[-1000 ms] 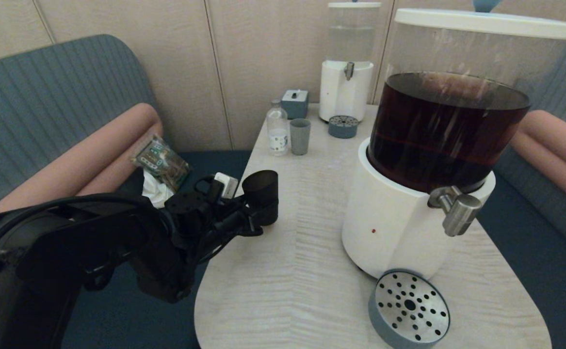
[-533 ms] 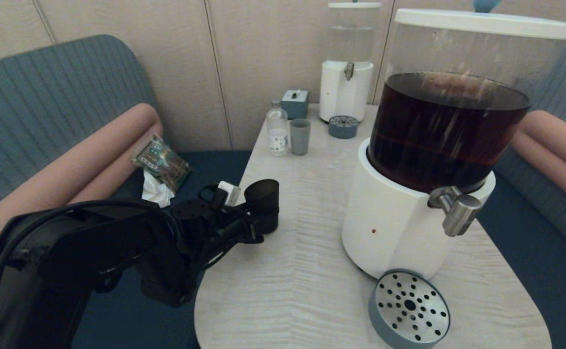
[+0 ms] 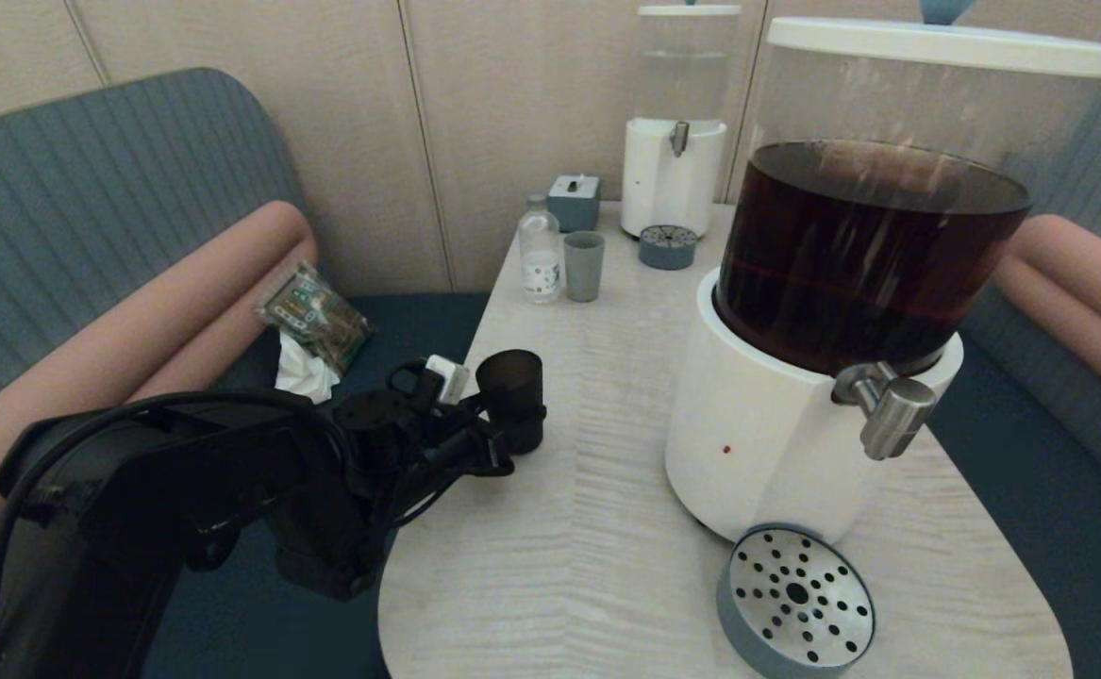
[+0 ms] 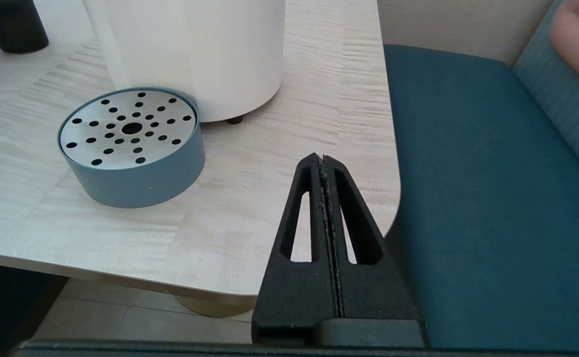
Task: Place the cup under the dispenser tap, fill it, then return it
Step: Place the cup next to the water dispenser
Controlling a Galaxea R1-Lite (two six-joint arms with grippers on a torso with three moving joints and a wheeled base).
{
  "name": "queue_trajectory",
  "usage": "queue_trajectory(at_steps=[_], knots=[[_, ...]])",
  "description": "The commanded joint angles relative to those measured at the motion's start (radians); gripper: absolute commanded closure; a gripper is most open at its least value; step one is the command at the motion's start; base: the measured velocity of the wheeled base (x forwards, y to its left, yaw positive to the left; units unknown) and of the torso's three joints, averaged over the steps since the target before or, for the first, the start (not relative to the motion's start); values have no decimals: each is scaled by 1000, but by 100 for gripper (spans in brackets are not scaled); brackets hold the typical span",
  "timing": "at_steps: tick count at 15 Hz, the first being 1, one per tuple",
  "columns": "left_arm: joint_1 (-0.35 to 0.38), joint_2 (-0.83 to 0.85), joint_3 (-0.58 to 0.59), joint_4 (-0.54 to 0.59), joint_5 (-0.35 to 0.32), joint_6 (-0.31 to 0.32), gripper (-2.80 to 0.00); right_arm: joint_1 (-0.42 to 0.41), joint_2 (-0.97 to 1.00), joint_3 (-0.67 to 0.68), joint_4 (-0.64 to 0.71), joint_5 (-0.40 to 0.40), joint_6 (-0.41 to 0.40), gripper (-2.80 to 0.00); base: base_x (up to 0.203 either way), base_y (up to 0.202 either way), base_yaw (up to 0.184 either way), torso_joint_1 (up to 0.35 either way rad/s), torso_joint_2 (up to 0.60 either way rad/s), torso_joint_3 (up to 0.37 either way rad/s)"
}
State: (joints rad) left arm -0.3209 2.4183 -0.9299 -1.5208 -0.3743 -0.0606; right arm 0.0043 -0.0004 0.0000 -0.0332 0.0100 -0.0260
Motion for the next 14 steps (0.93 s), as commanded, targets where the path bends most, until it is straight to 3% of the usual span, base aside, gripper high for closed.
queue_trajectory(at_steps=[1, 8, 14], knots=[[0, -1, 10, -9, -3, -1, -280, 0, -1, 9, -1, 1, -1, 0, 0, 0, 0, 0, 0, 0], [-3, -43, 66, -9, -4, -1, -280, 1, -1, 9, -1, 1, -1, 0, 0, 0, 0, 0, 0, 0], [-7, -192, 282, -9, -17, -11, -280, 1, -1, 9, -1, 1, 0, 0, 0, 0, 0, 0, 0, 0]])
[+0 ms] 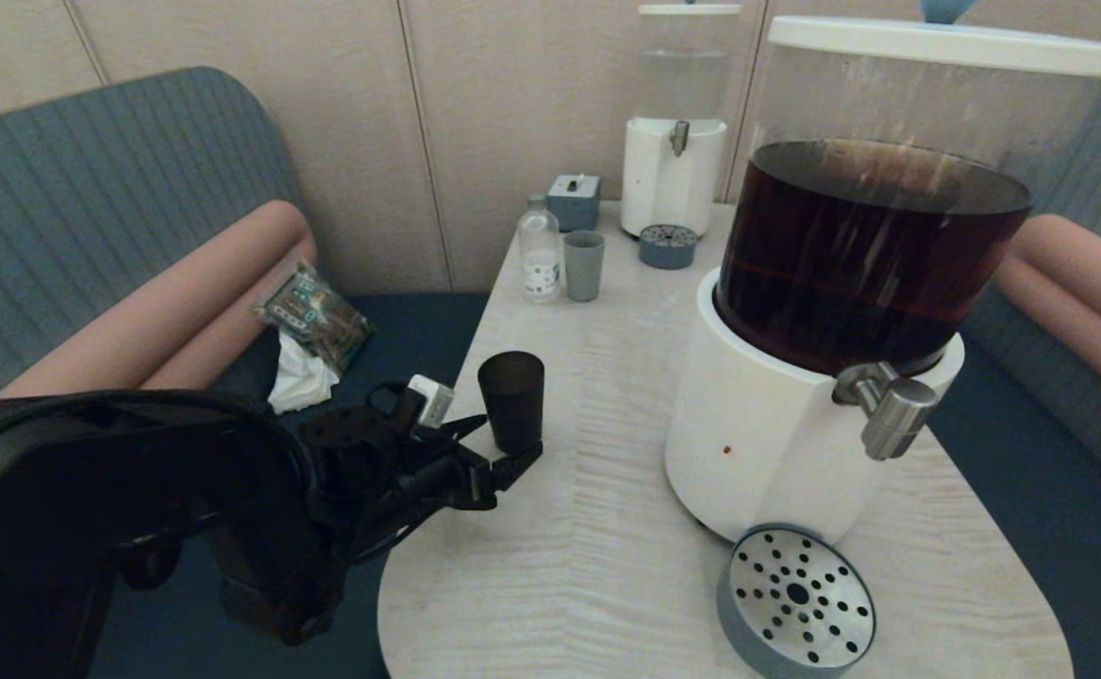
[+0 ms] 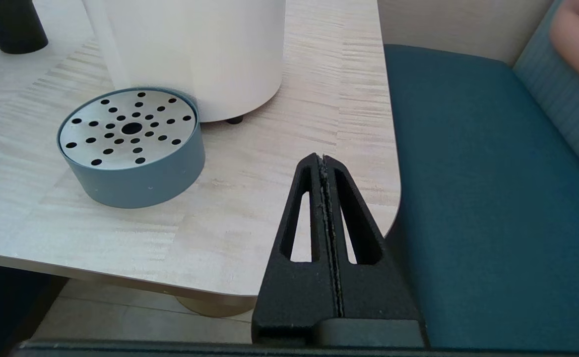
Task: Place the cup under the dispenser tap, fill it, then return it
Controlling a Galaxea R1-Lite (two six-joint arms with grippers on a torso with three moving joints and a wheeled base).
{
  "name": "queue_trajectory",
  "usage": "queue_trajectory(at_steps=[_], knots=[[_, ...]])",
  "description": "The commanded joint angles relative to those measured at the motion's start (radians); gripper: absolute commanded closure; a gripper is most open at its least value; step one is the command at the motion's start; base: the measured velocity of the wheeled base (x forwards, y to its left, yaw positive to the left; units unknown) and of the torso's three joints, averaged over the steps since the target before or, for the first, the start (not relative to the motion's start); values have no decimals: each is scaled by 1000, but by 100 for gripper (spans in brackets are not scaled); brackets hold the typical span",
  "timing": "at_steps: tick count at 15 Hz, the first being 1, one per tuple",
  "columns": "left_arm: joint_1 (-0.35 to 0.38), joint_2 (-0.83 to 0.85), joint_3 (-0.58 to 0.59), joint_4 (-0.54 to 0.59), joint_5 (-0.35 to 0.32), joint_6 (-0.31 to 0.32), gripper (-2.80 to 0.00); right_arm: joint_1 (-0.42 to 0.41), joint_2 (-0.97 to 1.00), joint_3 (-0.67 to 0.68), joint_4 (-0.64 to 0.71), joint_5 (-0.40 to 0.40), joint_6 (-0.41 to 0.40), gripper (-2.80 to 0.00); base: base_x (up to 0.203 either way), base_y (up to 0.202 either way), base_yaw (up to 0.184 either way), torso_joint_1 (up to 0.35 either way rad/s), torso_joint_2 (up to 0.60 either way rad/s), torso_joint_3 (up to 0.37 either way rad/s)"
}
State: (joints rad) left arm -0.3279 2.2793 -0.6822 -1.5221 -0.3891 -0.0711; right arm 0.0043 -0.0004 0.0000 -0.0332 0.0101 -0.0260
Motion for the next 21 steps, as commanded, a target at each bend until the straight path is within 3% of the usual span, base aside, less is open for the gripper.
queue_trajectory(at_steps=[1, 7, 15, 16, 21], knots=[[-1, -83, 80, -8, -14, 0, -280, 0, -1, 9, -1, 1, 0, 0, 0, 0, 0, 0, 0, 0], [-14, -338, 356, -8, -28, 7, -280, 0, -1, 9, -1, 1, -1, 0, 0, 0, 0, 0, 0, 0], [10, -889, 623, -8, 0, -31, -280, 0, -1, 9, -1, 1, -2, 0, 0, 0, 0, 0, 0, 0], [24, -935, 646, -3, 9, -37, 0, 0, -1, 9, -1, 1, -2, 0, 0, 0, 0, 0, 0, 0], [44, -1056, 702, 34, 13, -49, 0, 0, -1, 9, -1, 1, 0, 0, 0, 0, 0, 0, 0, 0]])
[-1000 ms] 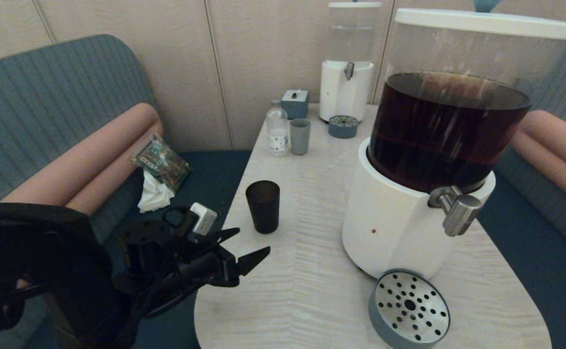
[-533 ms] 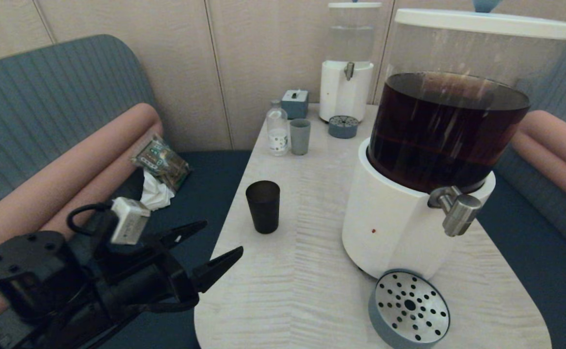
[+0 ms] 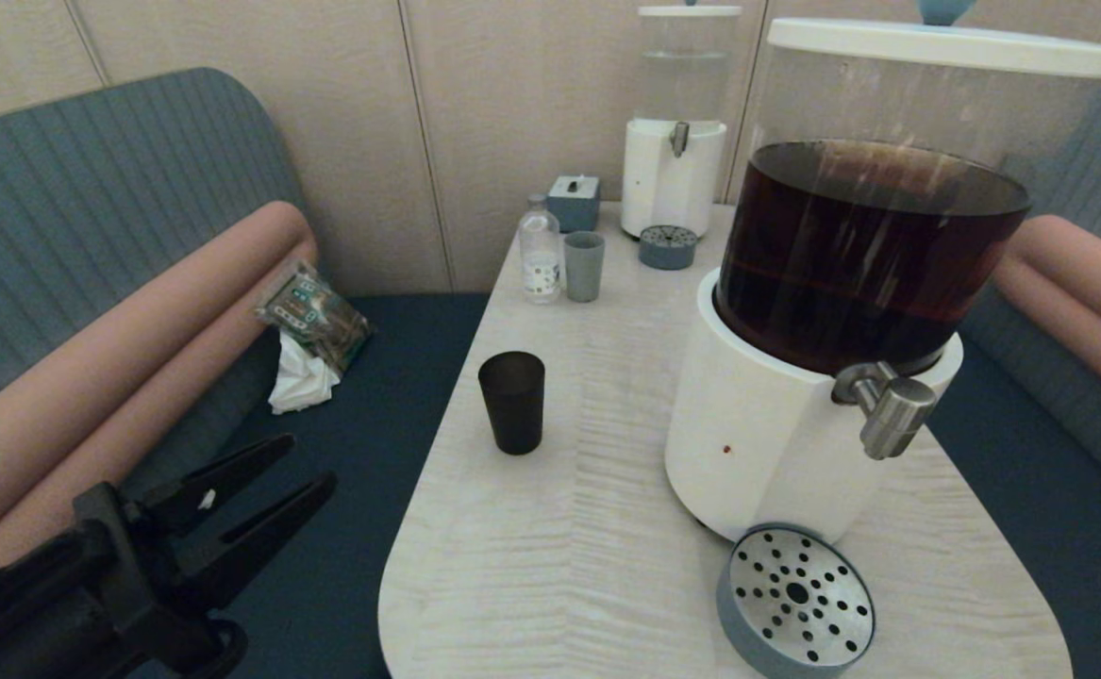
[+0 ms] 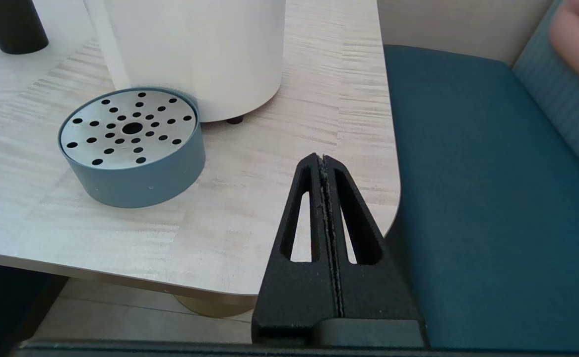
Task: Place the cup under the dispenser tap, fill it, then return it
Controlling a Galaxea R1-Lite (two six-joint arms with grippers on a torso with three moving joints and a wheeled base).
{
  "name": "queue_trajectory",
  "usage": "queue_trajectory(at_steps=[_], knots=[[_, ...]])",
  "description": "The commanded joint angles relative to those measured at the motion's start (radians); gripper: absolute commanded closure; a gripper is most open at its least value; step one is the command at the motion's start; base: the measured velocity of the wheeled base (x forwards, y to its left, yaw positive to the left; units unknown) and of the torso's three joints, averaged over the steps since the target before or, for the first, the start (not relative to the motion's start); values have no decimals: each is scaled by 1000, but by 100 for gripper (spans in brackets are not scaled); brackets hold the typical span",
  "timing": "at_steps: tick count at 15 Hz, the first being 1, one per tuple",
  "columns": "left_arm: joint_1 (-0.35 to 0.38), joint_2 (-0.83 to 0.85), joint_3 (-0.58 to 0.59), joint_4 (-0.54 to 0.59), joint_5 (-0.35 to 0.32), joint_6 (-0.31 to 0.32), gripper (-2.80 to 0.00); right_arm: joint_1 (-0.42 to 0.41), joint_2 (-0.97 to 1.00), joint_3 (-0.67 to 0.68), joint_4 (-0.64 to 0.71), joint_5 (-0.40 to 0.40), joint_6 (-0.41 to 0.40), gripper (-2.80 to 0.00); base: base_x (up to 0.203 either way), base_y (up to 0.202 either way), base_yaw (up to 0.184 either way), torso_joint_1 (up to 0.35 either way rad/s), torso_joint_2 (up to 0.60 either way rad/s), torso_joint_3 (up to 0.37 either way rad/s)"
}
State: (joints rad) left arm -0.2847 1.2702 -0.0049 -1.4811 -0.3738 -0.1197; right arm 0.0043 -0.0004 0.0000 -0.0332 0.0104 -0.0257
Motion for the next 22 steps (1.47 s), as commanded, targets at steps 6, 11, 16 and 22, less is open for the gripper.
queue_trajectory(at_steps=[6, 11, 16, 22], knots=[[34, -173, 33, -7, 3, -6, 0, 0, -1, 9, -1, 0, 0, 0, 0, 0, 0, 0, 0, 0], [171, -420, -17, 115, -16, -11, 0, 2, -1, 9, -1, 1, -2, 0, 0, 0, 0, 0, 0, 0], [292, -777, -122, 466, -46, -11, 0, 0, -1, 9, -1, 0, 0, 0, 0, 0, 0, 0, 0, 0], [323, -1022, -74, 649, -60, 4, 0, 1, -1, 9, -1, 0, -2, 0, 0, 0, 0, 0, 0, 0]])
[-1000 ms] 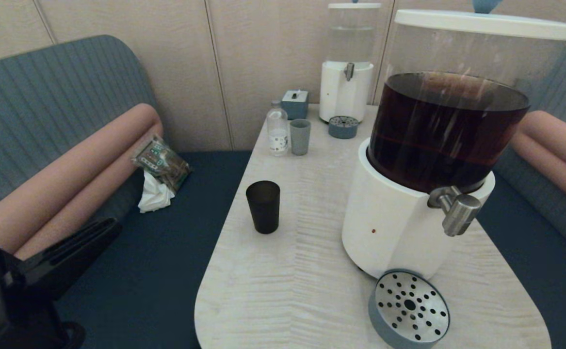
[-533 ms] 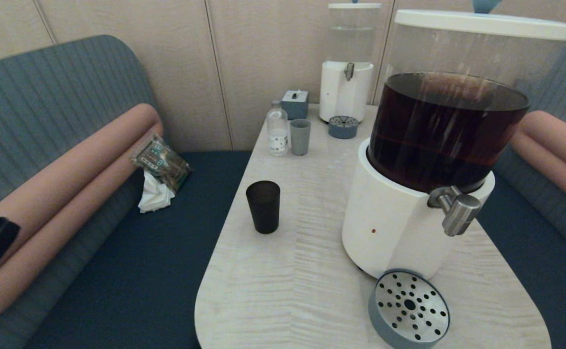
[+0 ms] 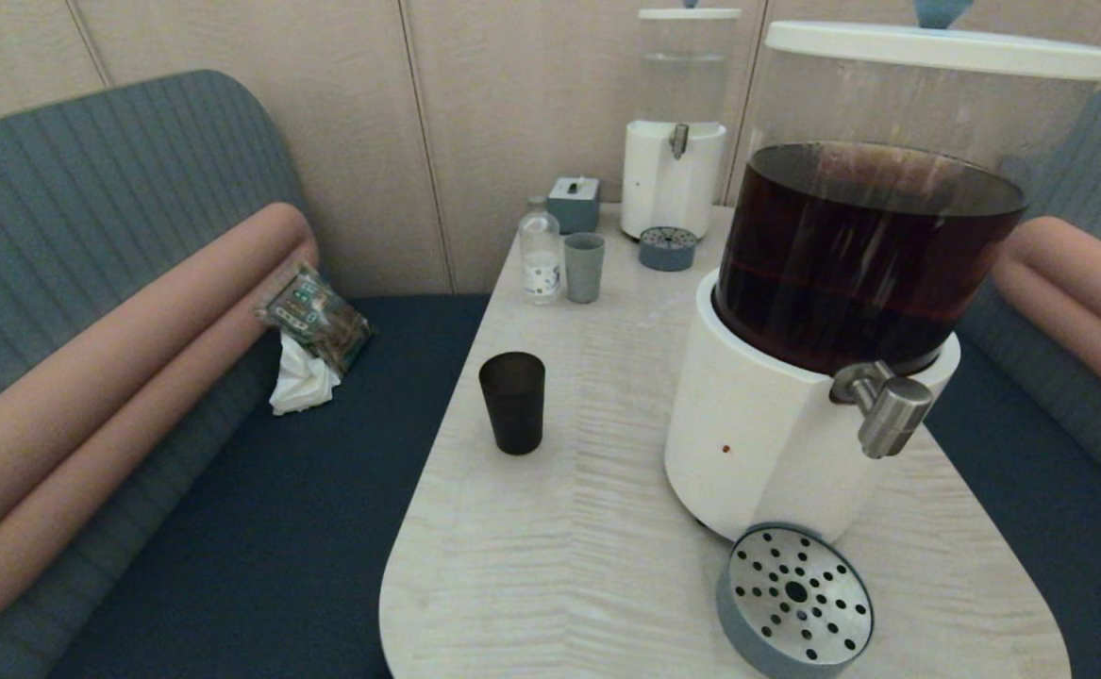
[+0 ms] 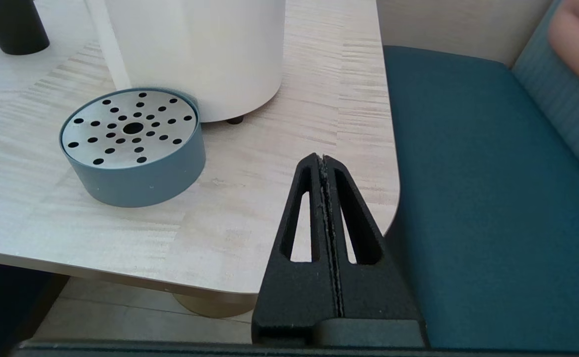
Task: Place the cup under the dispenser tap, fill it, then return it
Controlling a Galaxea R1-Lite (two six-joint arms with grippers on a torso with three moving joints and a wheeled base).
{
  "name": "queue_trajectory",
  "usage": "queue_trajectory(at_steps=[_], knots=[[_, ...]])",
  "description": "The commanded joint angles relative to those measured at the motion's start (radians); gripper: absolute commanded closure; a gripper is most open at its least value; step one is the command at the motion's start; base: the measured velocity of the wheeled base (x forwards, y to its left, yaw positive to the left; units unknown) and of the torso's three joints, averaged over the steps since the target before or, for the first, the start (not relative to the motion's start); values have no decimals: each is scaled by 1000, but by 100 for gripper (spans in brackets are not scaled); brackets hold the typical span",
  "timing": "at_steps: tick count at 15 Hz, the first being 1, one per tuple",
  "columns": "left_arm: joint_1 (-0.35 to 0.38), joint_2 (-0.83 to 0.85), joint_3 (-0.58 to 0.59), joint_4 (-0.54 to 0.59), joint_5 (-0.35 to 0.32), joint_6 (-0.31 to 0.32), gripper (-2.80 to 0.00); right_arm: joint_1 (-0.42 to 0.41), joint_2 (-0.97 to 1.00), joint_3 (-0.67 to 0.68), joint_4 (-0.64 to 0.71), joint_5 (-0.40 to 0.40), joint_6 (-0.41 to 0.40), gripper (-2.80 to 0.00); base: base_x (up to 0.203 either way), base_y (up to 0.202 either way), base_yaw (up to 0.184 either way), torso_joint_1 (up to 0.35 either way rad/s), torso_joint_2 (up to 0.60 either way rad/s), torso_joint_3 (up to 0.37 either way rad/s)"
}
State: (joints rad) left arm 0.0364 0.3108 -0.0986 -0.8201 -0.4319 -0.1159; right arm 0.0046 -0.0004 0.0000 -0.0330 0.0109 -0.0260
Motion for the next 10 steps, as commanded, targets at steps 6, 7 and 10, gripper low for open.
queue_trajectory(at_steps=[6, 7, 10], knots=[[-12, -270, 83, 122, 12, 71, 0, 0, -1, 9, -1, 0, 0, 0, 0, 0, 0, 0, 0, 0], [-13, -303, 114, 135, 15, 100, 0, 0, -1, 9, -1, 0, 0, 0, 0, 0, 0, 0, 0, 0], [-13, -309, 139, 193, 93, 156, 0, 0, -2, 9, -1, 0, 0, 0, 0, 0, 0, 0, 0, 0]])
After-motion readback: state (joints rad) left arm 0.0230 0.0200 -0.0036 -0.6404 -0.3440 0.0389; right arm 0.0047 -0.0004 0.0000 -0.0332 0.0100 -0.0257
